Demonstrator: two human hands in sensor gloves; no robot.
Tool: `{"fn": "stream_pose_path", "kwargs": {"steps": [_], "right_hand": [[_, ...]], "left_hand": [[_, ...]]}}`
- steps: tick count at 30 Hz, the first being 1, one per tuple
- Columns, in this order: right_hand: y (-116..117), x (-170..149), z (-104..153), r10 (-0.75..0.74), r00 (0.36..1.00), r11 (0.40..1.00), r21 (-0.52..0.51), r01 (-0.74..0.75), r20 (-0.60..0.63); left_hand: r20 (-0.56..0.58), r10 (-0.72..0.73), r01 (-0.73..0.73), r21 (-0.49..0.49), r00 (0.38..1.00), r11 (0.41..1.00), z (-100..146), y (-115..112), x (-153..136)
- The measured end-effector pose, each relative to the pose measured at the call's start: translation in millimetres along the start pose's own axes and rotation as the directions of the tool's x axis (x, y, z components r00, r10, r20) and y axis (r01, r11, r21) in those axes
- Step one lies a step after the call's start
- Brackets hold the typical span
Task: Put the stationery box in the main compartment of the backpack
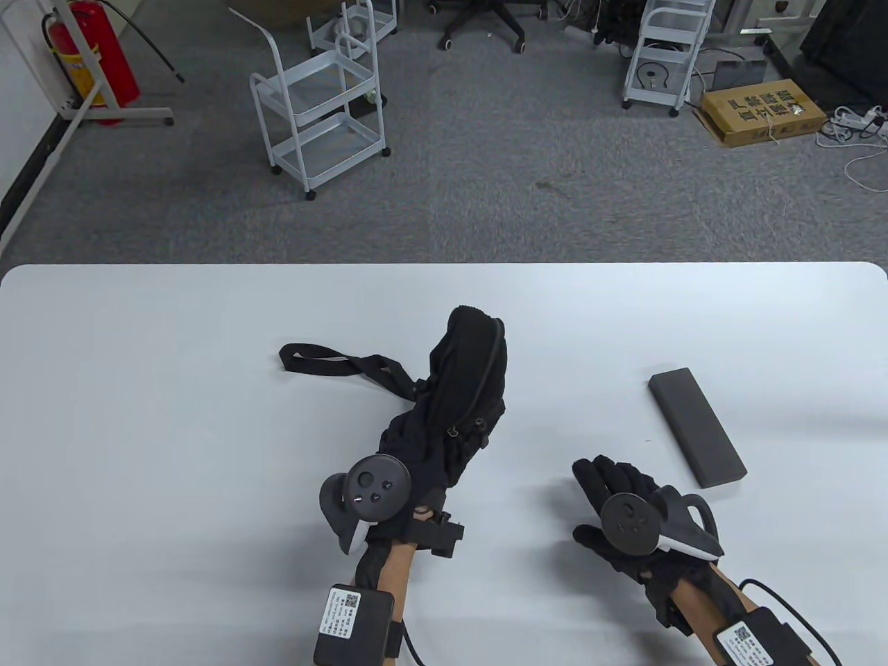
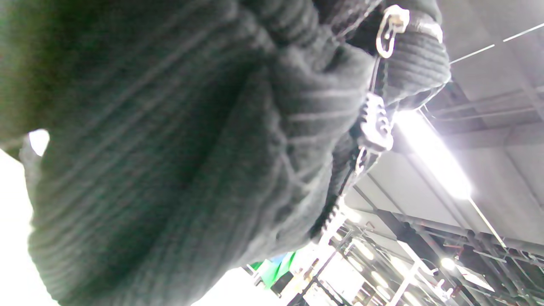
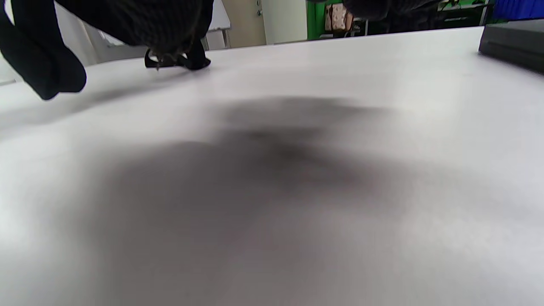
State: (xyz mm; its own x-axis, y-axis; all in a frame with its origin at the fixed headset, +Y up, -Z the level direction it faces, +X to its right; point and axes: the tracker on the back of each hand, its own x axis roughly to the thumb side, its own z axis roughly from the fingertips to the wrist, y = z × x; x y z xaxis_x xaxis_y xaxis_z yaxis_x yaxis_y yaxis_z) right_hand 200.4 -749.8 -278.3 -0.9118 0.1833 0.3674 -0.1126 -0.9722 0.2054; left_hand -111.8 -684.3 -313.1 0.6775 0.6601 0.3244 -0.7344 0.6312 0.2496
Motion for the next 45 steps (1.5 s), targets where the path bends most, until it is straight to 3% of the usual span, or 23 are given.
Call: {"fn": "stream_pose_path", "kwargs": {"steps": [2, 7, 13, 16, 23, 30, 33, 45], "right_hand": [[-5.6, 1.3, 0.4, -0.045, 0.999, 0.999, -0.008, 0.045, 0.009], [-33.9, 11.5, 6.3, -0.086, 0.996, 0.985, -0.148, 0.089, 0.027], [-82.8, 45.2, 10.5, -0.078, 0.994, 0.940, -0.326, 0.100, 0.080], [-92.1, 62.8, 6.2, -0.131, 0.982, 0.919, -0.354, 0.172, 0.139], [-78.9, 96.1, -17.5, -0.125, 0.974, 0.887, -0.418, 0.195, 0.188], [-65.2, 98.9, -31.0, -0.128, 0.983, 0.862, -0.475, 0.177, 0.133], [-61.4, 98.0, -30.5, -0.091, 0.989, 0.853, -0.503, 0.138, 0.117], [-70.2, 82.7, -17.2, -0.183, 0.972, 0.788, -0.569, 0.235, 0.148]], "left_hand": [[0.008, 0.001, -0.001, -0.007, 1.000, 1.000, 0.5, -2.0, 1.6], [0.031, -0.007, 0.008, -0.028, 0.999, 1.000, 0.3, -8.6, 8.1], [0.024, 0.003, -0.002, -0.042, 1.000, 0.999, -0.6, -15.0, 13.5], [0.025, -0.003, 0.004, -0.042, 1.000, 0.999, -0.2, -16.0, 13.9], [0.048, -0.009, 0.012, -0.065, 0.999, 0.998, 3.9, -23.3, 17.7], [0.127, 0.006, 0.010, -0.125, 0.992, 0.992, 8.6, -33.5, 24.5], [0.156, -0.012, 0.034, -0.142, 0.988, 0.989, 10.2, -37.7, 26.7], [0.252, 0.018, 0.037, -0.211, 0.968, 0.977, 13.2, -47.4, 37.1]]}}
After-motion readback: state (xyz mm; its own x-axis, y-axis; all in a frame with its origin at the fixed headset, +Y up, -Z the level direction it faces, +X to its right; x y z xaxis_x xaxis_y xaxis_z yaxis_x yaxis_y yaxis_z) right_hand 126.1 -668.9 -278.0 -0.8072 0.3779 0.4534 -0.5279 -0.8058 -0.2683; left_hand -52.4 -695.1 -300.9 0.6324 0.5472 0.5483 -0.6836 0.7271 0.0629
